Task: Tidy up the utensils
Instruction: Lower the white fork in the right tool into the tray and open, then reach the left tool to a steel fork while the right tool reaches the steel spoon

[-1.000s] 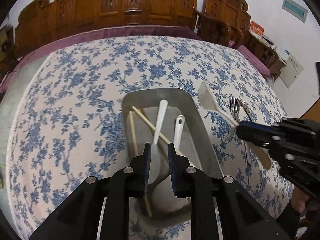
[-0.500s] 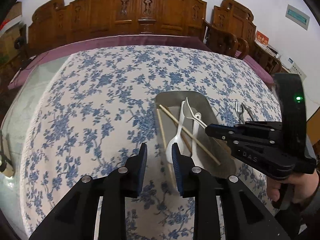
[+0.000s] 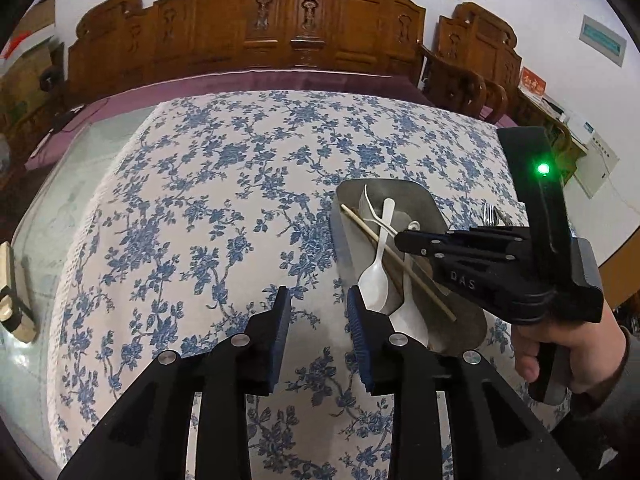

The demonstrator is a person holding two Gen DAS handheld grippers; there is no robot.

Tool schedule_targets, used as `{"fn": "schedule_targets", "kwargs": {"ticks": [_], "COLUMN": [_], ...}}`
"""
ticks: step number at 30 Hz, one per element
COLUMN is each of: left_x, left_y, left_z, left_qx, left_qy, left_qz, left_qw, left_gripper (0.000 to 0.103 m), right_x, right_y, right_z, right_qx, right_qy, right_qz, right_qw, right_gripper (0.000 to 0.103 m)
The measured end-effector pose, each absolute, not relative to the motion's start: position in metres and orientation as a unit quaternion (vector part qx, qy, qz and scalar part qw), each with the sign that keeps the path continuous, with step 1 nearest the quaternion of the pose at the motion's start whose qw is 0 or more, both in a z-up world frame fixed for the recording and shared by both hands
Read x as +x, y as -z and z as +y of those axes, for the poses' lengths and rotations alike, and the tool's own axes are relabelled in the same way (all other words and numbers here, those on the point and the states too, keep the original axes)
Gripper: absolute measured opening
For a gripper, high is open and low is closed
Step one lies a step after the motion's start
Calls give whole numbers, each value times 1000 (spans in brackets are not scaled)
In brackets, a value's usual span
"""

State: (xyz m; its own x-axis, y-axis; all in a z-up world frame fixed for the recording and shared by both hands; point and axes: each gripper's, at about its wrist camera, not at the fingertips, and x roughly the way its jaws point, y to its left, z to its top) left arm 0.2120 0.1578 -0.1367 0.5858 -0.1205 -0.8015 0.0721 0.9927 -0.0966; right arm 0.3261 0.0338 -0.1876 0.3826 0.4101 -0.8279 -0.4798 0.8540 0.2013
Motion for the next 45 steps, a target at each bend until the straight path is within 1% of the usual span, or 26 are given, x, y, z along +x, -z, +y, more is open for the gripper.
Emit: {"fn": "schedule_targets", "kwargs": {"ticks": [11,14,24,34,36,43,44,45], "left_x": [207,206,209,216,219,226,228,229], "left_y": [133,132,124,124,126,132,133,134], "left_z": [158,154,123,70,57,18,11,7], "left_qx": [-24,-20,-11,2,4,12,15,17], "left_qy": [49,49,66,99,108,139,144,147], "left_qz": [450,449,444,445,446,447,448,449], "left_qw": [892,892,894,890,888,884,882,881], "left_gripper": [29,29,30,31,30,31,31,30], "right_x": [316,311,289,265,262,256,254,253], "right_y": [191,188,155,133,132,135,137,139], "right_z": [36,33,1,-78,-93,-148,-155,-165], "right_qx": [-20,-17,-11,-2,-2,1,4,7], "right_qy": [-283,-291,-305,-277,-268,-228,-224,-218], "right_qz": [492,489,459,442,439,443,444,446], "right_qw": [823,822,835,853,857,867,868,868], "right_gripper": [5,16,17,17,22,28,31,36]}}
